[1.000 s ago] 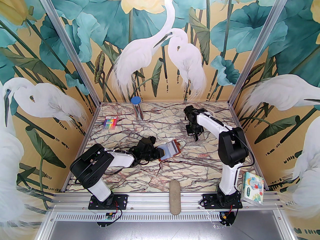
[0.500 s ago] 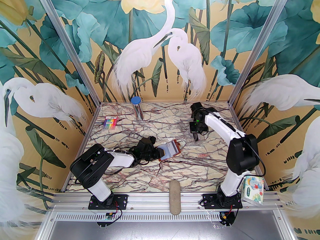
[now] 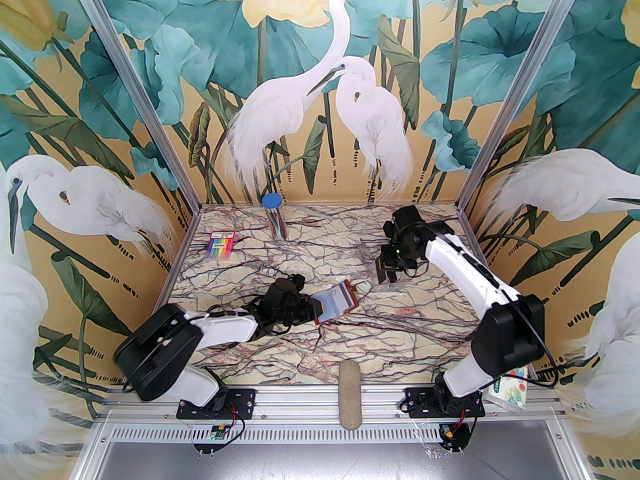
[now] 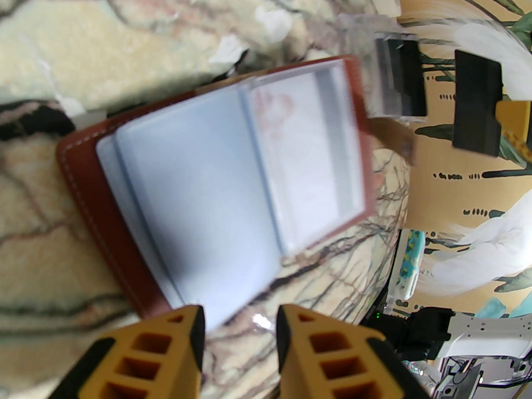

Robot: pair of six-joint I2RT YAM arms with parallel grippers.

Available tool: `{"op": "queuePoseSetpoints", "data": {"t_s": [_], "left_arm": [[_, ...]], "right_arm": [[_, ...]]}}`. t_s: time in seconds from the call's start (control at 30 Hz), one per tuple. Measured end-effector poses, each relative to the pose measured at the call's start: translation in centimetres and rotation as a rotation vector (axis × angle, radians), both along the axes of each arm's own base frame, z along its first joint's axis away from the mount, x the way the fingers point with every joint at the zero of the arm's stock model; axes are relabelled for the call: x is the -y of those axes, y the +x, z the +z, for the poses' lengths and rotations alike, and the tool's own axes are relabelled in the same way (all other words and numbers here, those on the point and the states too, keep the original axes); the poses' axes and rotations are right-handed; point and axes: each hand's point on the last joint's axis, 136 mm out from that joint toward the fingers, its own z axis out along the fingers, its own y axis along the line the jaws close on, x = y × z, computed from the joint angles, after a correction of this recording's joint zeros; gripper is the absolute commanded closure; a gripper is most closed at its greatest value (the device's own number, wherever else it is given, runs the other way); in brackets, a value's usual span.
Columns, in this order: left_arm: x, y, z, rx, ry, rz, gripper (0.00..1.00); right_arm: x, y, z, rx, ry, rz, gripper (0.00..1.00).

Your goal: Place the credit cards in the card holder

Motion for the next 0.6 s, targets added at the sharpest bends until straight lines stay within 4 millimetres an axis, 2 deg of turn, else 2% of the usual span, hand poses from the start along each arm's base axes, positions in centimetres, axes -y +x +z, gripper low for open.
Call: {"op": "queuePoseSetpoints", "data": {"t_s": [0.17, 0.23, 0.43, 0.6], "left_arm": [[-1.9, 0.5, 2.7, 0.049, -0.009, 0.050, 0.59], [-2.2, 0.3, 3.1, 0.051, -0.011, 0.055, 0.59], [-2.7, -0.8, 1.3, -0.015, 0.013, 0.050, 0.60], [-2.7, -1.3, -0.8, -0.083, 0.031, 0.048, 0.61]], "right_arm": [[-3.6, -2.2, -0.8, -0.043, 0.117, 0.078, 1.00], [-5.1, -3.2, -1.3, -0.066, 0.150, 0.114, 1.00], [-9.1, -4.8, -3.2, -0.139, 0.206, 0.225, 1.00], [-10.6, -4.7, -6.0, -0.218, 0.207, 0.269, 1.00]]}}
